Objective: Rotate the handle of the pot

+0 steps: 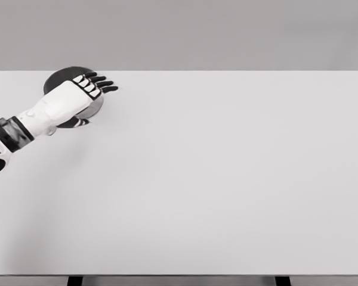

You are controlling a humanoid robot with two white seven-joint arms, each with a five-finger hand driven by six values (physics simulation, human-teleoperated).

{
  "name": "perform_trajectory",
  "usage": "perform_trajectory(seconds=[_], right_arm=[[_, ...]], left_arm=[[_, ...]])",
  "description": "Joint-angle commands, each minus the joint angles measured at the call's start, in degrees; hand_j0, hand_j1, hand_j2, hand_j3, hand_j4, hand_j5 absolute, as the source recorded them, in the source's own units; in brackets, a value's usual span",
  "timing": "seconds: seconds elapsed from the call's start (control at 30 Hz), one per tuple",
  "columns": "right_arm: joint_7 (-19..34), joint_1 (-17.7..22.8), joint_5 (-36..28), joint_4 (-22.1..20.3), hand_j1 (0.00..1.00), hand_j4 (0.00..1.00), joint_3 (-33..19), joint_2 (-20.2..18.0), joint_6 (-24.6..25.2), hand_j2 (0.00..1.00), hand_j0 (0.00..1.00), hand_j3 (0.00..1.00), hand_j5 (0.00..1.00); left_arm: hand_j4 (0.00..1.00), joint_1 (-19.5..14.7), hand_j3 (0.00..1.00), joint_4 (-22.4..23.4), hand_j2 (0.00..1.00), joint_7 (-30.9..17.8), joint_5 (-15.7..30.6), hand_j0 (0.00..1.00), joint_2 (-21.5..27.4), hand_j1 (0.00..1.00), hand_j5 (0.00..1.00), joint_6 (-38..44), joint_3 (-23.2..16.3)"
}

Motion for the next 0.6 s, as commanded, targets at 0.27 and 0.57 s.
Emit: perform_trajectory(seconds=[0.27,0.57], right_arm=[[0.0,0.0,-0.07,-0.01,1.0,1.0,-0.07,0.0,-0.02,1.0,1.0,1.0,1.0],[0.0,0.0,-0.07,-0.01,1.0,1.0,0.02,0.0,-0.02,1.0,1.0,1.0,1.0]], left_arm=[[1.0,0.18,1.0,4.65,1.0,0.13,0.33,1.0,-0.05,1.0,1.0,-0.03,1.76],[1.0,-0.18,1.0,6.94,1.0,0.04,0.34,1.0,0.39,1.0,1.0,-0.03,3.86]])
